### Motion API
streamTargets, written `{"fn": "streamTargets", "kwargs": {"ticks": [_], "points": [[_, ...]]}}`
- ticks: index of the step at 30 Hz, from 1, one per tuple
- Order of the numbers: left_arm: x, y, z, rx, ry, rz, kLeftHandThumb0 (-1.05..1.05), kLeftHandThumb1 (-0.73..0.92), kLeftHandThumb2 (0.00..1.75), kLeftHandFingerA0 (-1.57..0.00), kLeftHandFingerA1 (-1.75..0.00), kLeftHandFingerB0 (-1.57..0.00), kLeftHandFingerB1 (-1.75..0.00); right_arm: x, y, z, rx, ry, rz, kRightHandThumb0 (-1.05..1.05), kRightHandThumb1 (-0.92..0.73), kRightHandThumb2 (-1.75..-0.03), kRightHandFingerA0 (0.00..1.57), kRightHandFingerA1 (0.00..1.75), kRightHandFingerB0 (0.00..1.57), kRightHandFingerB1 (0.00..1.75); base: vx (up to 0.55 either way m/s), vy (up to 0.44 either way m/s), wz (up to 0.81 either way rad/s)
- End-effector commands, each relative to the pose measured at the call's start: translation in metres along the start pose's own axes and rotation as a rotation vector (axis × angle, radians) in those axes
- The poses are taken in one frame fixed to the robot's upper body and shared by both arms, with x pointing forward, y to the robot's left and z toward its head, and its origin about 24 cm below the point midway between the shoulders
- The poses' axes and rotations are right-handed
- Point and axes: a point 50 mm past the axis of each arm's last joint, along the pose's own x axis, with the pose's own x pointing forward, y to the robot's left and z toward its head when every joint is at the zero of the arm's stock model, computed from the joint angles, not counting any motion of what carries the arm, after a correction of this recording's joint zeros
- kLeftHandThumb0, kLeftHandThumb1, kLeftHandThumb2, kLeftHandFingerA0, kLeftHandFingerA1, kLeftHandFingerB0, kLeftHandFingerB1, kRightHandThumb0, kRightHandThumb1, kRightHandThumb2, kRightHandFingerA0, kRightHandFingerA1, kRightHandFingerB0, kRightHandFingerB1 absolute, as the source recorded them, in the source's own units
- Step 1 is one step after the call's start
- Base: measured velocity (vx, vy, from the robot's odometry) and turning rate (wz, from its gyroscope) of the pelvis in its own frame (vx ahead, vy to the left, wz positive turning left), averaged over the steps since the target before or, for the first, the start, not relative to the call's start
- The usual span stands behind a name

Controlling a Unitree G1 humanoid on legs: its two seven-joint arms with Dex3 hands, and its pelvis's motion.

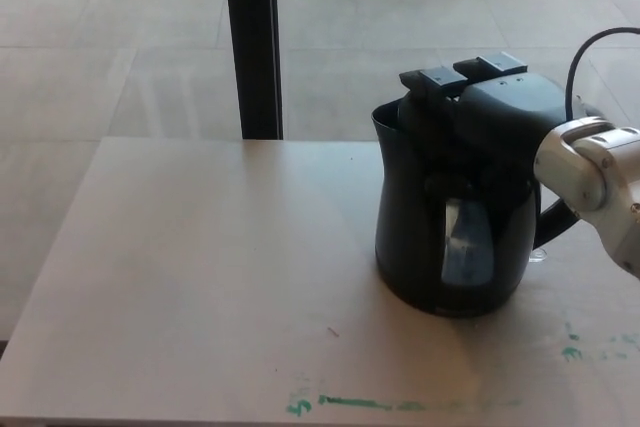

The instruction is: The robot uses its right hand to push down on the lid of a kettle kept in the middle of the desk to close it

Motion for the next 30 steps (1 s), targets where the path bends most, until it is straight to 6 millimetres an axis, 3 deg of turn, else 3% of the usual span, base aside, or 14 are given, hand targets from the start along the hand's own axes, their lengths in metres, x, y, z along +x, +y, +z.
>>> {"fn": "streamTargets", "kwargs": {"ticks": [1, 2, 8, 9, 12, 15, 18, 19, 20, 21, 27, 28, 29, 30], "points": [[-0.006, 0.012, -0.001, -0.016, 0.0, 0.04, -0.66, 0.5, 0.87, -0.49, -0.61, -0.31, -0.49, -0.012, 0.013, -0.038, 0.207, 0.156, 0.368, -0.98, -0.65, -1.11, 0.1, 0.02, 0.1, 0.22, 0.0, 0.0, 0.0], [-0.006, 0.012, -0.001, -0.011, 0.002, 0.034, -0.65, 0.64, 0.6, -0.53, -0.51, -0.36, -0.36, -0.012, 0.005, -0.039, 0.236, 0.14, 0.351, -0.96, -0.62, -1.11, 0.06, 0.04, 0.07, 0.2, 0.0, 0.0, 0.0], [-0.007, 0.013, -0.005, -0.038, 0.012, 0.03, -0.63, 0.64, 0.59, -0.52, -0.5, -0.37, -0.35, -0.016, -0.042, -0.043, 0.332, 0.044, 0.24, -1.05, -0.72, -1.21, 0.05, 0.04, 0.06, 0.01, 0.0, 0.0, 0.0], [-0.007, 0.012, -0.004, -0.025, 0.012, 0.031, -0.66, 0.52, 0.89, -0.48, -0.6, -0.29, -0.48, -0.019, -0.047, -0.045, 0.376, 0.009, 0.188, -1.0, -0.7, -1.16, 0.0, 0.11, 0.02, 0.03, 0.0, 0.0, 0.0], [-0.008, 0.014, -0.007, -0.021, 0.018, 0.038, -0.65, 0.5, 0.88, -0.5, -0.61, -0.32, -0.48, -0.029, -0.059, -0.053, 0.641, -0.022, 0.12, -1.05, -0.68, -1.12, 0.0, 0.04, 0.05, 0.01, 0.0, 0.0, 0.0], [-0.008, 0.014, -0.008, -0.034, 0.023, 0.042, -0.68, 0.52, 0.88, -0.55, -0.64, -0.35, -0.49, -0.037, -0.069, -0.063, 0.62, -0.023, 0.11, -1.05, -0.74, -1.19, 0.0, 0.06, 0.0, 0.01, 0.0, 0.0, 0.0], [-0.008, 0.014, -0.011, -0.041, 0.035, 0.045, -0.65, 0.49, 0.87, -0.51, -0.63, -0.35, -0.5, -0.06, -0.085, -0.087, 0.777, 0.025, 0.012, -1.05, -0.68, -1.16, 0.0, 0.02, 0.0, 0.09, 0.0, 0.0, 0.0], [-0.008, 0.014, -0.011, -0.036, 0.035, 0.055, -0.63, 0.63, 0.59, -0.58, -0.55, -0.42, -0.37, -0.066, -0.09, -0.093, 0.763, 0.027, -0.014, -1.05, -0.7, -1.19, 0.0, 0.03, 0.0, 0.06, 0.0, 0.0, 0.0], [-0.008, 0.014, -0.011, -0.011, 0.036, 0.052, -0.64, 0.65, 0.6, -0.57, -0.55, -0.4, -0.37, -0.078, -0.096, -0.102, 0.787, 0.011, -0.064, -1.05, -0.74, -1.2, 0.0, 0.08, 0.0, 0.02, 0.0, 0.0, 0.0], [-0.008, 0.014, -0.012, 0.007, 0.036, 0.05, -0.7, 0.54, 0.9, -0.54, -0.63, -0.33, -0.49, -0.087, -0.099, -0.11, 0.797, 0.009, -0.096, -1.05, -0.76, -1.2, 0.0, 0.07, 0.0, 0.01, 0.0, 0.0, 0.0], [-0.01, 0.016, -0.017, -0.013, 0.045, 0.052, -0.65, 0.51, 0.88, -0.51, -0.63, -0.35, -0.51, -0.15, -0.114, -0.159, 0.872, 0.095, -0.274, -1.05, -0.81, -1.24, 0.0, 0.02, 0.0, 0.02, 0.0, 0.0, 0.0], [-0.01, 0.016, -0.019, -0.019, 0.05, 0.052, -0.64, 0.64, 0.6, -0.56, -0.53, -0.43, -0.38, -0.16, -0.114, -0.167, 0.95, 0.121, -0.311, -1.05, -0.74, -1.2, 0.0, 0.0, 0.0, 0.06, 0.0, 0.0, 0.0], [-0.01, 0.016, -0.02, -0.021, 0.053, 0.054, -0.67, 0.51, 0.89, -0.5, -0.62, -0.34, -0.49, -0.172, -0.115, -0.174, 0.974, 0.124, -0.355, -1.05, -0.77, -1.21, 0.0, 0.01, 0.0, 0.04, 0.0, 0.0, 0.0], [-0.01, 0.016, -0.02, -0.013, 0.052, 0.051, -0.69, 0.54, 0.9, -0.48, -0.62, -0.34, -0.49, -0.182, -0.114, -0.181, 1.0, 0.141, -0.399, -1.01, -0.73, -1.18, 0.0, 0.05, 0.0, 0.06, 0.0, 0.0, 0.0]]}}
